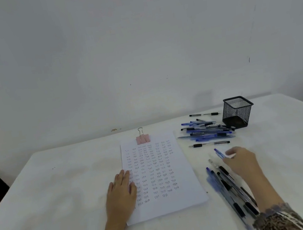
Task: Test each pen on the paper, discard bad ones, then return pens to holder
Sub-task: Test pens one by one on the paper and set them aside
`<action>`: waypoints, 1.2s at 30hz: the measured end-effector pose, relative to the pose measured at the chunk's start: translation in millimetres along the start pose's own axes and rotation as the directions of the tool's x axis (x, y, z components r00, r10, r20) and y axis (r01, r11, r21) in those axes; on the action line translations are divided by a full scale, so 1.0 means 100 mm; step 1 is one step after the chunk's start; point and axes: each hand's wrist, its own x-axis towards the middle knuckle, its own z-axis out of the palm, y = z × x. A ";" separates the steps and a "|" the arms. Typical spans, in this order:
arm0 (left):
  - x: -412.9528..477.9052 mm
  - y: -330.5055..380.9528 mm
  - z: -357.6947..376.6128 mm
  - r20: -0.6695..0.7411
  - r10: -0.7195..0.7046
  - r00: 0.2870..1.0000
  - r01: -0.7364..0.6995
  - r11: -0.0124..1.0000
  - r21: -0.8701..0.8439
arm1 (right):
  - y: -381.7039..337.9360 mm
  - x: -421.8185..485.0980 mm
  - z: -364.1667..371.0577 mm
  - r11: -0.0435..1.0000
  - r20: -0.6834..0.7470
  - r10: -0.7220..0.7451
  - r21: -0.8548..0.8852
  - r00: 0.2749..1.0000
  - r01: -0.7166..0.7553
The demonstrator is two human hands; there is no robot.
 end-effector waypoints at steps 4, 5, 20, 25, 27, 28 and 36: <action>0.00 0.00 0.00 -0.015 0.007 1.000 -0.008 1.000 -0.009 | 0.13 0.03 0.08 0.978 0.160 0.056 -0.207 0.986 -0.022; 0.00 0.00 0.00 -0.011 0.007 1.000 -0.007 1.000 -0.005 | 0.14 0.03 0.09 0.975 0.168 0.045 -0.223 0.985 -0.007; -0.02 0.00 -0.01 -0.016 0.010 1.000 -0.010 1.000 0.000 | -0.07 0.73 0.11 0.874 0.161 -0.270 -0.373 0.949 0.312; -0.02 0.01 0.00 -0.025 0.008 1.000 -0.008 1.000 -0.011 | 0.02 0.87 0.24 0.667 0.236 -0.297 -0.642 0.925 0.377; -0.02 0.01 0.00 -0.025 0.007 1.000 -0.007 1.000 -0.006 | 0.03 0.87 0.23 0.625 0.181 -0.291 -0.707 0.940 0.330; -0.01 0.01 0.00 -0.022 0.004 1.000 -0.004 1.000 -0.003 | 0.05 0.87 0.22 0.613 0.174 -0.299 -0.719 0.938 0.328; -0.01 0.01 0.02 -0.010 -0.007 1.000 0.007 0.998 0.056 | -0.34 0.67 -0.01 0.791 -0.061 -0.369 0.504 0.928 0.347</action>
